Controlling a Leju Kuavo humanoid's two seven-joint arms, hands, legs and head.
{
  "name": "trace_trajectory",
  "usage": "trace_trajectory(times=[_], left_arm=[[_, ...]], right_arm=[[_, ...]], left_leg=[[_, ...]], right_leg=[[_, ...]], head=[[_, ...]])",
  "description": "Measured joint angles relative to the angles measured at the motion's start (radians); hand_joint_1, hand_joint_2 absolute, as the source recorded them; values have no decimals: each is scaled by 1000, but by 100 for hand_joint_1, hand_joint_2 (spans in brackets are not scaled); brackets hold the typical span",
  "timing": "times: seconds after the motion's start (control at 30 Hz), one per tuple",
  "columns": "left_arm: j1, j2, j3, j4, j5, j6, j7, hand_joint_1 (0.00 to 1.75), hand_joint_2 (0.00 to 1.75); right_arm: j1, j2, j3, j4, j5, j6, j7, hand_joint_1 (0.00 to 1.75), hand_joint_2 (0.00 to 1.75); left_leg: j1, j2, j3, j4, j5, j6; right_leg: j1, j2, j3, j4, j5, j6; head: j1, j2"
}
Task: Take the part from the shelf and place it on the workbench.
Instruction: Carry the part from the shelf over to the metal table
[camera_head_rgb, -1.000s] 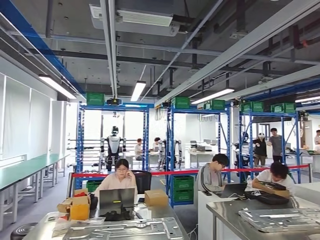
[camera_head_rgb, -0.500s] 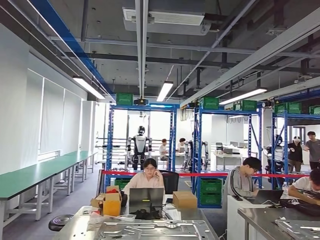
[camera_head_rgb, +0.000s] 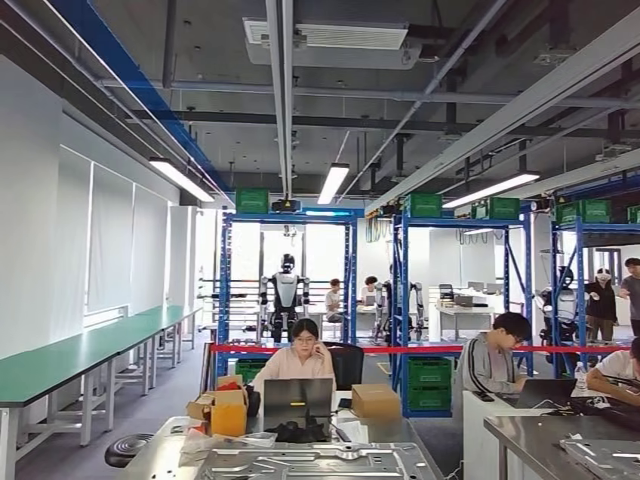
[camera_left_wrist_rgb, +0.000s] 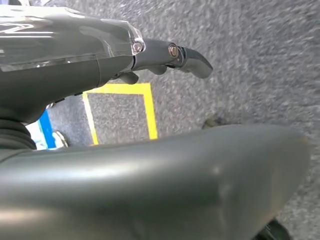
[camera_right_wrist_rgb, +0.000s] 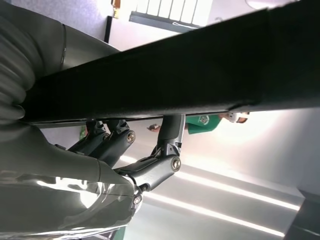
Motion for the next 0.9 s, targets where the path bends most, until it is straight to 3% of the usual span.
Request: trace_trajectory(times=[0.07,0.17,0.23,0.27,0.33,0.37,0.4,0.43,0.47,0.53,0.6,0.67,0.73,0.8,0.83,0.9], left_arm=[[-2,-2,3,0,-2,0,0,0,175],[-1,-2,6,0,-4,0,-1,0,175],[1,-2,9,0,-7,0,-3,0,175],[0,-2,11,0,-9,-1,-5,0,175],[-1,-2,13,0,-12,-2,-7,0,175],[0,-2,13,0,-12,-2,-8,0,175],[1,-2,13,0,-12,-3,-8,0,175],[2,-2,13,0,-13,-3,-8,0,175],[3,-2,13,0,-13,-3,-8,0,175],[4,-5,14,0,-13,-3,-9,0,175],[5,-10,14,0,-14,-3,-9,0,175],[4,-11,14,0,-16,-4,-9,0,175],[1,-12,14,0,-20,-4,-9,0,175],[0,-11,15,0,-23,-3,-10,0,175],[0,-9,16,0,-23,-2,-9,0,175],[4,-6,18,0,-24,-1,-8,0,175]], right_arm=[[0,1,-2,-1,-1,0,0,175,175],[1,2,-5,-2,-2,1,0,175,175],[0,2,-6,-4,-3,1,-1,175,175],[0,2,-7,-4,-3,1,-1,175,175],[3,2,-8,-5,-3,1,-1,175,175],[5,2,-8,-5,-3,1,-1,175,175],[7,2,-8,-5,-3,1,-1,175,175],[8,2,-8,-5,-3,1,-1,175,175],[8,2,-8,-5,-3,1,-1,175,175],[9,2,-10,-4,-3,2,-2,175,175],[10,1,-12,-4,-4,2,-2,175,175],[11,2,-15,-6,-4,2,-2,175,175],[9,4,-17,-8,-5,3,-4,175,175],[7,5,-17,-8,-6,3,-4,175,175],[8,5,-17,-8,-5,3,-5,175,175],[14,5,-17,-8,-5,4,-4,175,175]], left_leg=[[1,6,39,-77,14,7],[-4,3,47,-84,-7,39],[-4,0,60,-86,-16,55],[-5,-1,67,-87,-22,62],[-9,-4,80,-87,-35,69],[-12,-5,89,-87,-43,72],[-16,-7,100,-88,-51,73],[-20,-10,113,-88,-61,74],[-24,-12,127,-90,-70,75],[-28,-16,150,-96,-87,75],[-26,-18,166,-109,-93,69],[-22,-17,177,-113,-85,60],[-24,-15,162,-67,-71,54],[-23,-13,100,35,-91,47],[-20,-13,61,84,-120,41],[-11,-12,6,123,-169,26]], right_leg=[[0,0,3,10,-15,15],[-1,0,7,15,-24,27],[-3,1,-14,66,-41,34],[-3,2,-45,122,-58,37],[-2,2,-139,265,-103,38],[-1,2,-180,315,-114,36],[2,3,-206,331,-107,31],[8,4,-214,307,-80,22],[16,5,-206,249,-36,7],[38,13,-178,117,60,-30],[51,19,-159,51,100,-54],[50,19,-132,22,96,-60],[43,14,-95,-11,94,-61],[34,11,-65,-28,84,-55],[30,11,-54,-30,75,-50],[21,13,-31,-30,53,-38]], head=[[-1,0],[-1,0],[-1,0],[-1,0],[-1,0],[-1,0],[-2,0],[-2,0],[-2,0],[-1,0],[0,0],[0,0],[0,0],[0,0],[1,0],[1,0]])
